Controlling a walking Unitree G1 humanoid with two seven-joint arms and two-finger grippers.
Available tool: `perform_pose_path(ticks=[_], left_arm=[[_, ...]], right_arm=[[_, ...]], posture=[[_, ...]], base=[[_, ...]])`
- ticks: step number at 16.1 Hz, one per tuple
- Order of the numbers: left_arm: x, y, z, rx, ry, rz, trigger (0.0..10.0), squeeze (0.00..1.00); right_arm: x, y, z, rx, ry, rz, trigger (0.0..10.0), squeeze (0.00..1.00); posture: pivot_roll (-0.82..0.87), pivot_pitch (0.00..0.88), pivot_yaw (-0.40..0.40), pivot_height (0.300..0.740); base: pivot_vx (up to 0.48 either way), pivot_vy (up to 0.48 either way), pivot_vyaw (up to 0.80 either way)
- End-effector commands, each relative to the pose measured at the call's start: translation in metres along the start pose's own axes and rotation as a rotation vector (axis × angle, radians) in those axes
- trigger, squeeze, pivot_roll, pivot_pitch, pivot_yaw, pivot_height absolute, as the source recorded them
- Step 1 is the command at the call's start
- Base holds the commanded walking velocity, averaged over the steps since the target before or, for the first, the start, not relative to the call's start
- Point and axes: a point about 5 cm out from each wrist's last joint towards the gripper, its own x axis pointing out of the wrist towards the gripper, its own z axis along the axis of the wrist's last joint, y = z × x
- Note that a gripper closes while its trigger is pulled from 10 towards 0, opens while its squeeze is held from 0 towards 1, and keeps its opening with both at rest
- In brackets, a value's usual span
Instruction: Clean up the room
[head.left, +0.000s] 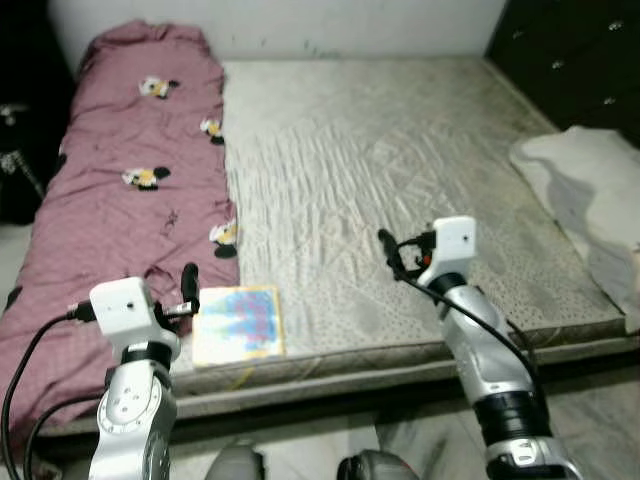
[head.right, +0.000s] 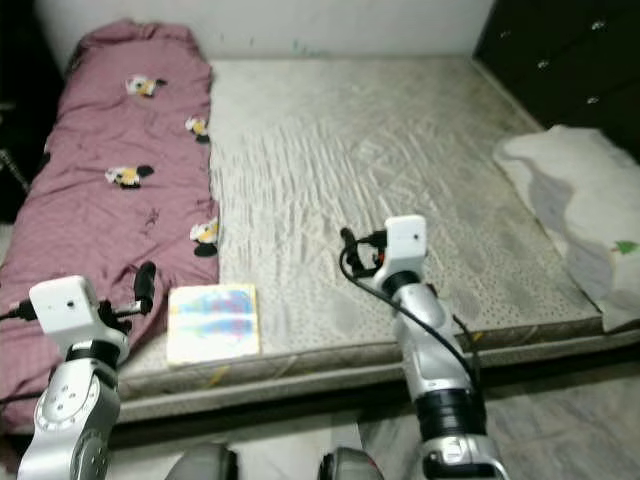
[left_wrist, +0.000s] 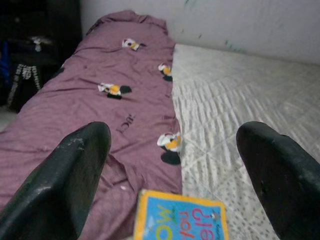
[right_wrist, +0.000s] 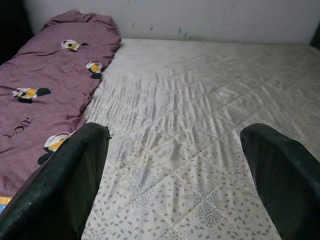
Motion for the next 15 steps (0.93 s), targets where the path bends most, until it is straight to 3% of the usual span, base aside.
perform_pose_path(ticks=[1, 10, 15], left_arm=[[0.0004, 0.0032, 0.0020, 0.021, -0.006, 0.004, 10.0, 0.00], [0.0022, 0.0033, 0.0030, 0.028, -0.016, 0.018, 10.0, 0.00], [0.0004, 0.0042, 0.0059, 0.040, -0.046, 0.045, 10.0, 0.00]], right_arm=[[0.0030, 0.0055, 0.0055, 0.011, -0.022, 0.014, 10.0, 0.00], [0.0047, 0.0057, 0.0059, 0.005, -0.022, 0.021, 10.0, 0.00], [0.0052, 0.0056, 0.0062, 0.005, -0.023, 0.020, 10.0, 0.00]], posture=[[0.03, 0.068, -0.052, 0.740], [0.02, 0.076, -0.055, 0.740], [0.03, 0.077, -0.055, 0.740]], base=[[0.000, 0.480, 0.00], [0.000, 0.460, 0.00], [0.000, 0.000, 0.00]])
